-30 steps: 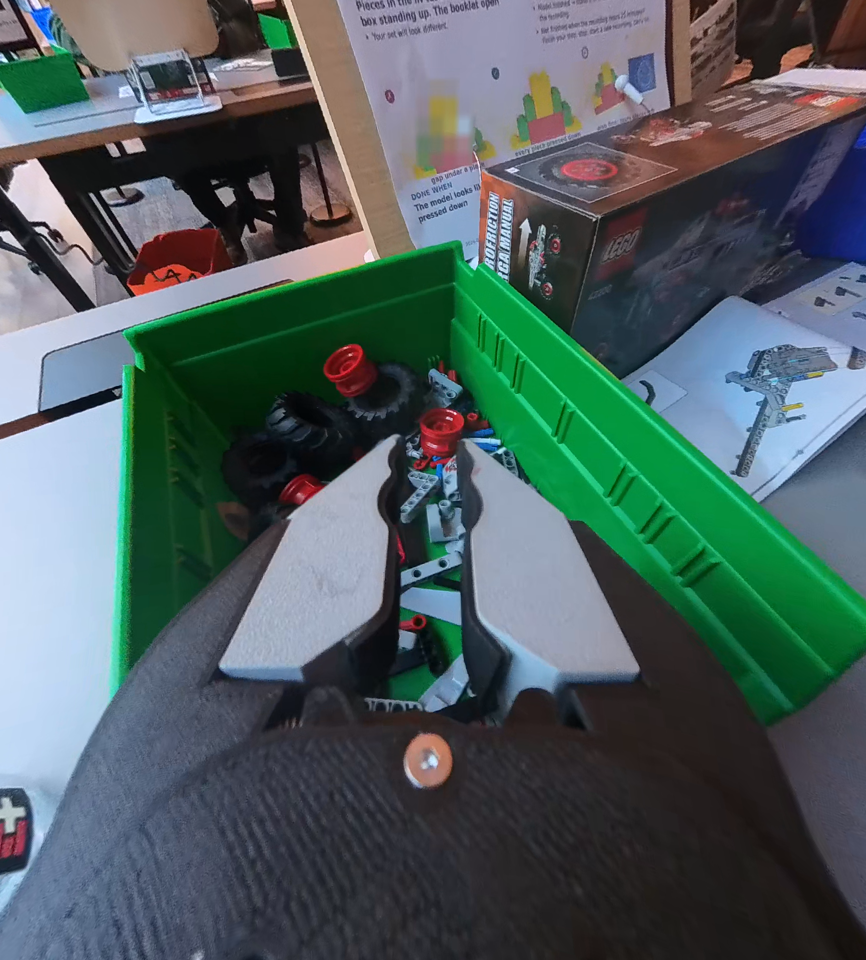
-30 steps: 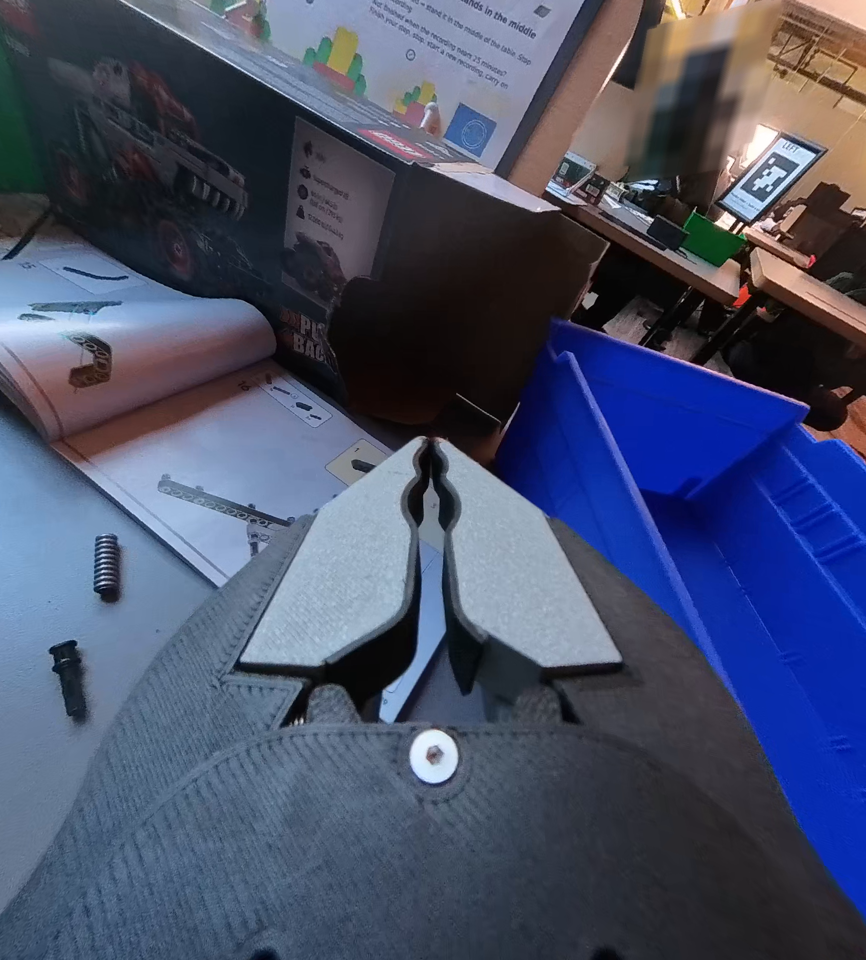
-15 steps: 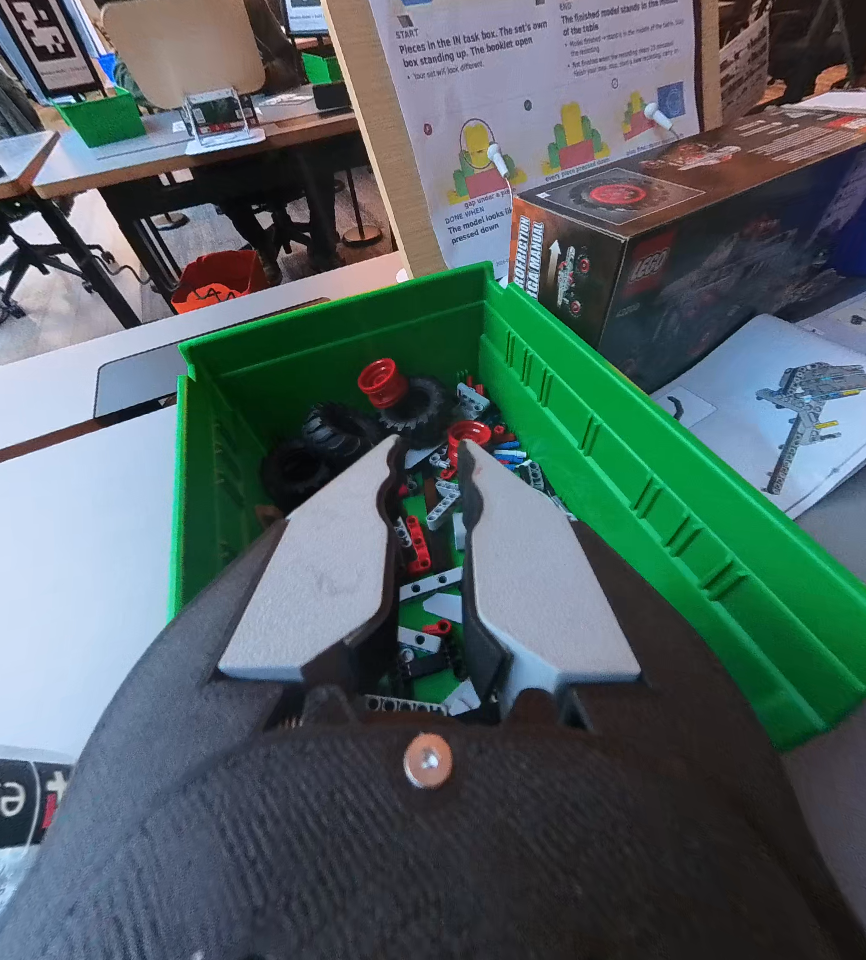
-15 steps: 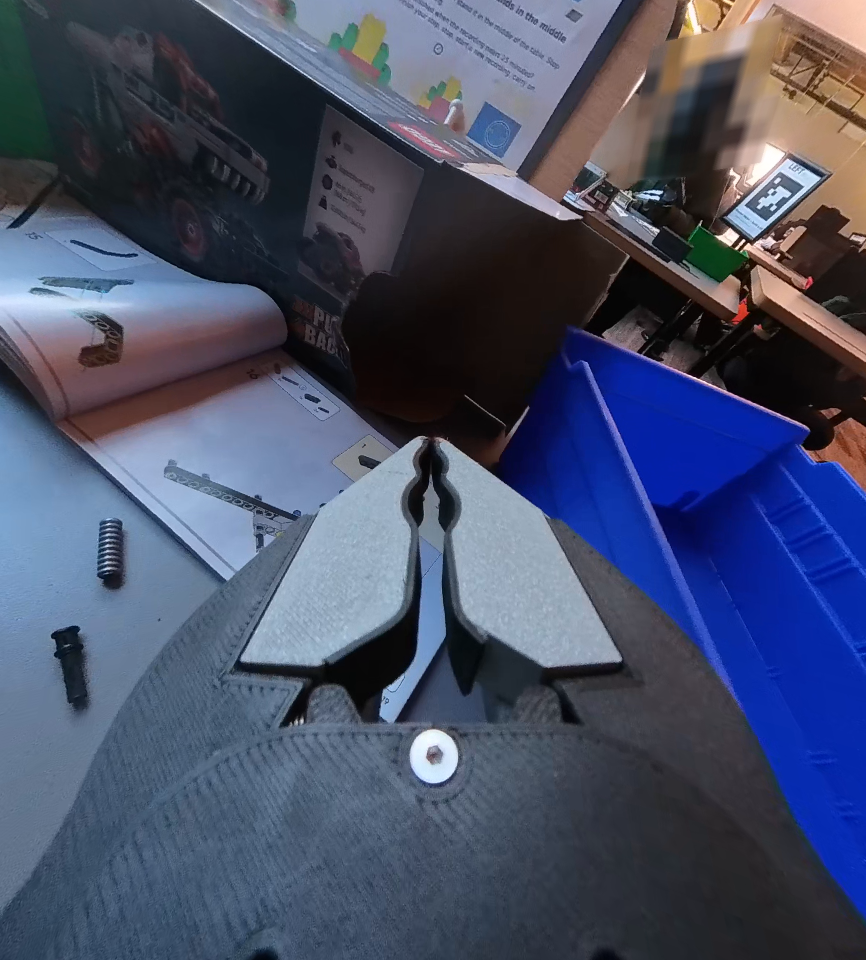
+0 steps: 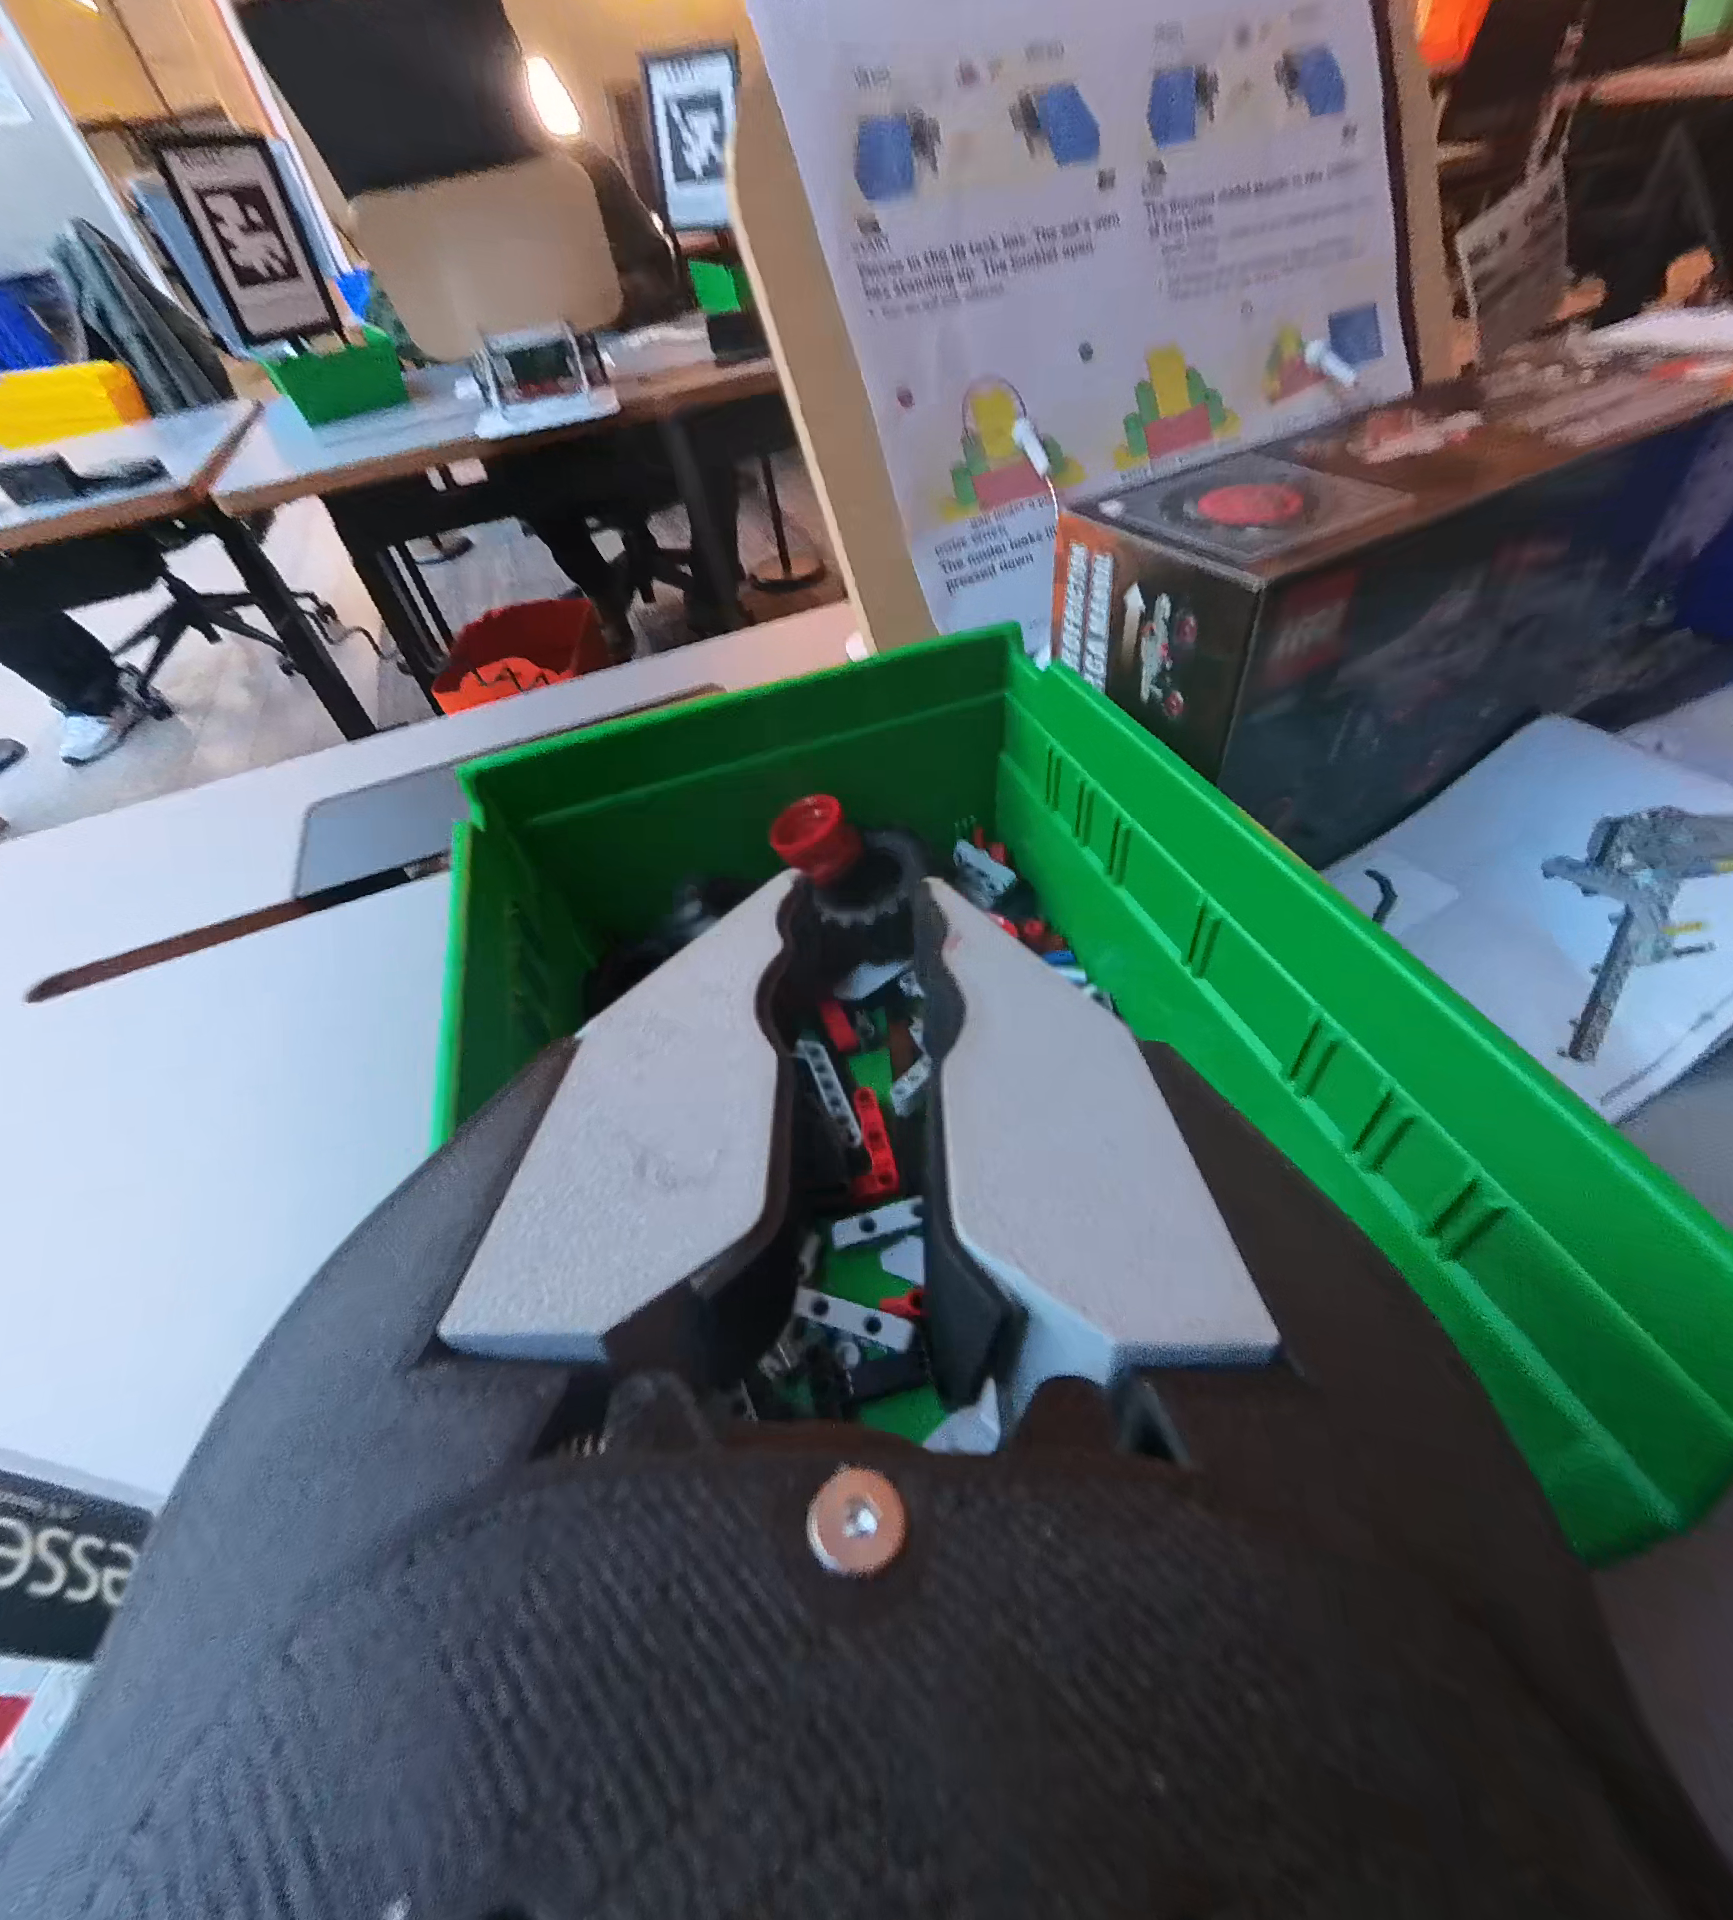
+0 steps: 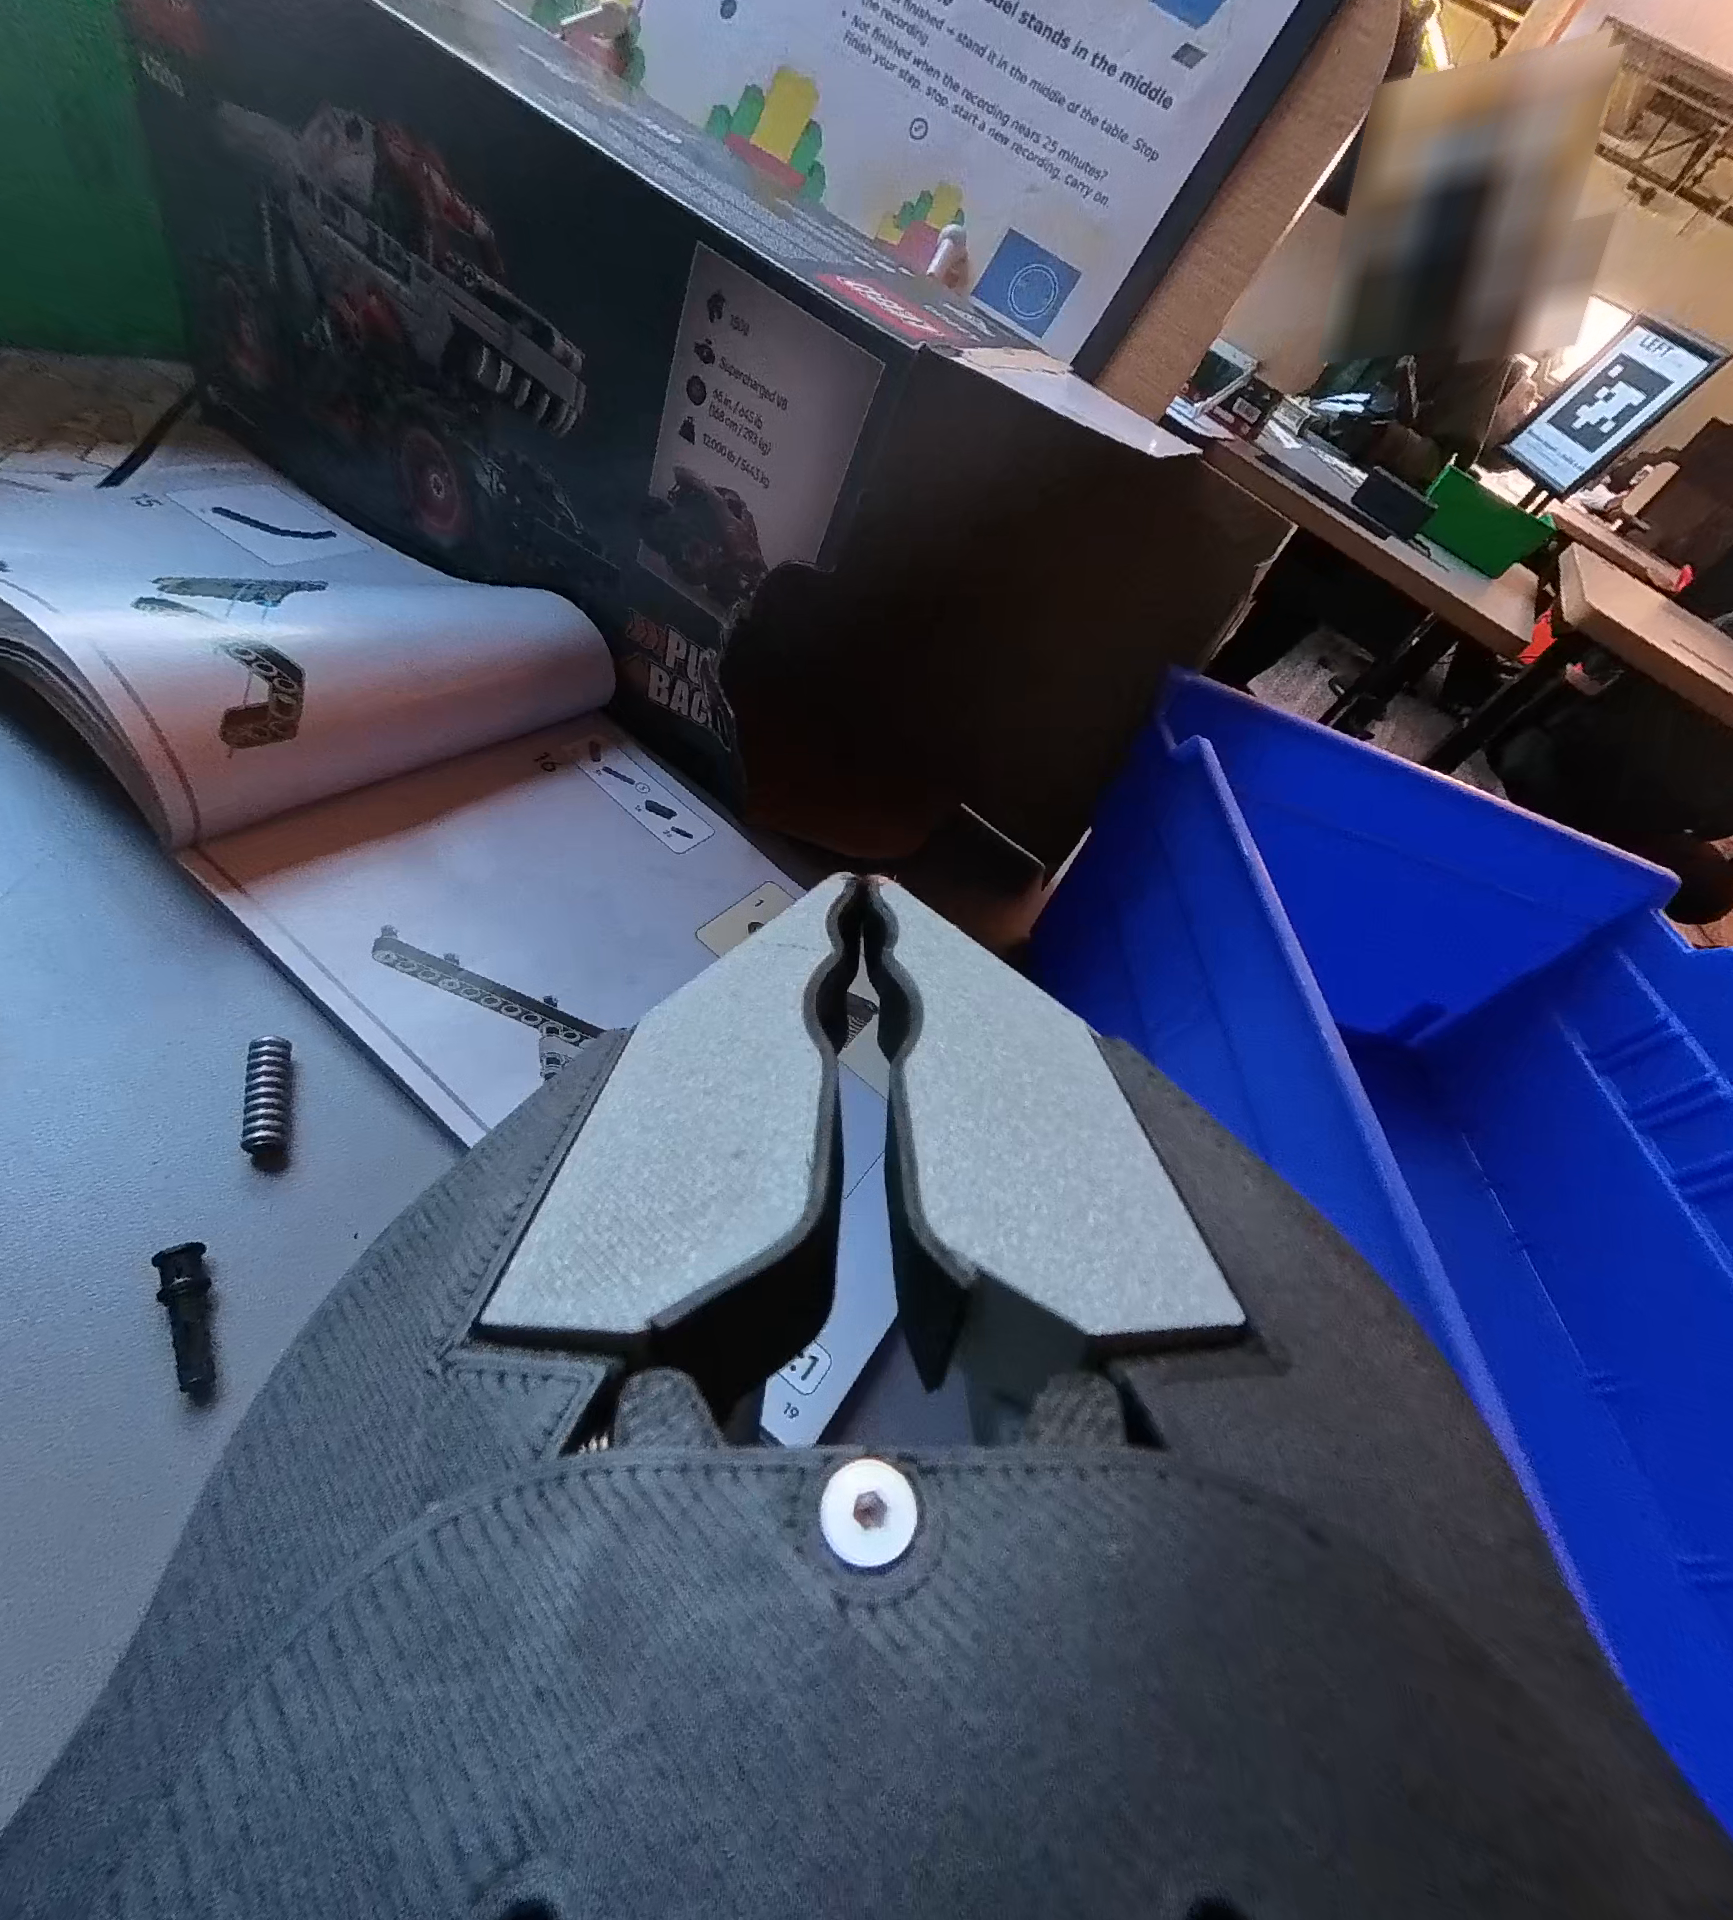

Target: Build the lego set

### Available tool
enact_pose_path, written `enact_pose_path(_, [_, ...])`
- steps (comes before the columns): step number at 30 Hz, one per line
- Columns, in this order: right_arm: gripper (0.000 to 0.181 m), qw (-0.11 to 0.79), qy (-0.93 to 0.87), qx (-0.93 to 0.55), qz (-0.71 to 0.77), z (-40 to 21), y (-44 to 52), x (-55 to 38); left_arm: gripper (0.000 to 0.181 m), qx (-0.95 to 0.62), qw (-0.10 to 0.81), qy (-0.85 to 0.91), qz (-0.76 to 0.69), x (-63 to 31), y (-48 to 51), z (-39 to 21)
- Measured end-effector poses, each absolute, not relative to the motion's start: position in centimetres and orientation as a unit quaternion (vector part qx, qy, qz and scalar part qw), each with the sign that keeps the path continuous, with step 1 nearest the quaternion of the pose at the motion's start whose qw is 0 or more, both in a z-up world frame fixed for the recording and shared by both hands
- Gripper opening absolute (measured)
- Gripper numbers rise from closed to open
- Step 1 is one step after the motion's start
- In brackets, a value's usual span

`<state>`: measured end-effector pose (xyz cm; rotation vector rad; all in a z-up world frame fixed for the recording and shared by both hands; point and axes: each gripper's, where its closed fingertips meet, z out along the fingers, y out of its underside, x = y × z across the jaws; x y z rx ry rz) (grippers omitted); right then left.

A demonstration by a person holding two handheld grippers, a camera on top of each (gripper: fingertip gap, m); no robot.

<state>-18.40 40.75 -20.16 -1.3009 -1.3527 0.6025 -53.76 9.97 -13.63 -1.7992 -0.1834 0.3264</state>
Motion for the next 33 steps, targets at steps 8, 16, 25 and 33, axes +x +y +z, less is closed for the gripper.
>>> enact_pose_path(8, [0.0, 0.546, -0.571, -0.551, 0.268, -20.2, 40.6, -18.5, 0.012, -0.742, 0.646, -0.101, 0.149, -54.6, 8.5, -11.2])
enact_pose_path(16, [0.0, 0.544, -0.567, -0.548, 0.288, -19.8, 40.1, -18.5, 0.0, -0.817, 0.537, -0.084, 0.195, -55.2, 8.0, -14.5])
enact_pose_path(25, [0.0, 0.537, -0.575, -0.514, 0.341, -18.4, 37.4, -18.3, 0.0, -0.979, 0.066, -0.015, 0.192, -56.6, 3.0, -24.6])
enact_pose_path(33, [0.0, 0.539, -0.572, -0.491, 0.375, -17.3, 35.6, -18.0, 0.0, -0.978, -0.052, -0.085, 0.185, -58.9, 2.6, -27.6])
